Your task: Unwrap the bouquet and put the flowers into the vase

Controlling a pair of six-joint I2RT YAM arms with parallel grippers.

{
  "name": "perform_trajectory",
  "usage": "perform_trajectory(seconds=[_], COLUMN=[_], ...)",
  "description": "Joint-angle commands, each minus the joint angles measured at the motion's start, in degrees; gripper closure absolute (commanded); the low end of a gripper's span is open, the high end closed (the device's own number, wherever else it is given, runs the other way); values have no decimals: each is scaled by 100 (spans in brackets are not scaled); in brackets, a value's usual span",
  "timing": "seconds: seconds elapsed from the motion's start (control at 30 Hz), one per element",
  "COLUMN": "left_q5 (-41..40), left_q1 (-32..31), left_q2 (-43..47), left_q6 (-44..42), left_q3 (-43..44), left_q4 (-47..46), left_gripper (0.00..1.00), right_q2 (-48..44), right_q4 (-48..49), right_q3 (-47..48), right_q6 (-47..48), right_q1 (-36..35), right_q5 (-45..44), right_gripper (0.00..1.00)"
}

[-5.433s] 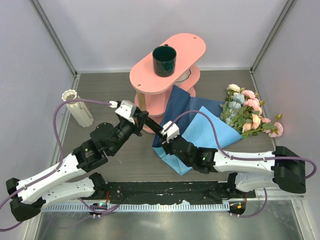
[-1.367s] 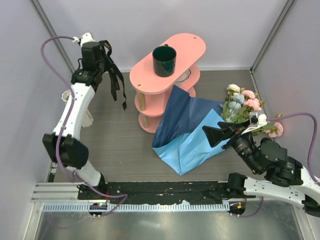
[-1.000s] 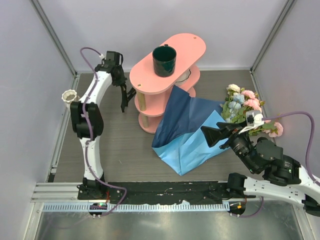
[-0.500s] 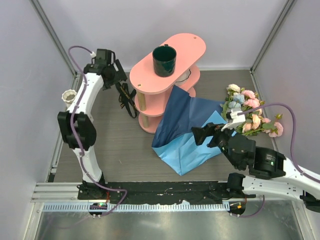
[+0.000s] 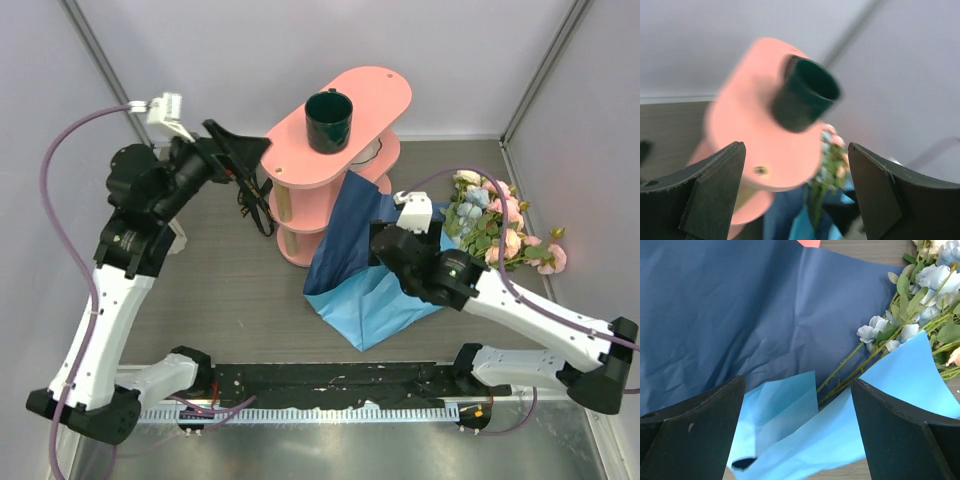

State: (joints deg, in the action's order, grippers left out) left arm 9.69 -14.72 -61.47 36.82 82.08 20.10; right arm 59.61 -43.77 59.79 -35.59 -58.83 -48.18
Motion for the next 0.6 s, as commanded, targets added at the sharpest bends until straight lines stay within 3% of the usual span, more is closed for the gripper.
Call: perform_trajectory(seconds=[0.0, 0.07, 0.17, 0.2, 0.3, 0.47, 0.57], left_q5=[1561, 1711, 1957, 1905, 1607, 1430, 1588], left_q1=[-1196, -1480, -1709, -1788, -2138, -2606, -2799], left_q2=[-602, -620, -550, -524, -445, -593, -778], left_q6=[-823, -1089, -1080, -1106, -1413, -1467, -1344], left_q3=[79, -86, -561, -710, -957, -922, -861], left_q4=[-859, -928, -1217, -1271, -1097, -920, -903], left_gripper=[14, 17, 21, 22, 23, 24, 26], right_q2=[480, 725, 981, 1025, 1009, 202, -808], right_q4=[316, 492, 457, 231, -253, -852, -1221], right_q3=[498, 577, 604, 569, 325, -476, -828], right_q6=[359, 387, 211, 132, -237, -745, -1036], right_q1=[565, 758, 969, 1083, 1101, 1093, 1084], right_q5=[563, 704, 942, 1003, 1056, 1811, 2066], right_gripper=[7, 8, 20, 34, 56, 62, 62])
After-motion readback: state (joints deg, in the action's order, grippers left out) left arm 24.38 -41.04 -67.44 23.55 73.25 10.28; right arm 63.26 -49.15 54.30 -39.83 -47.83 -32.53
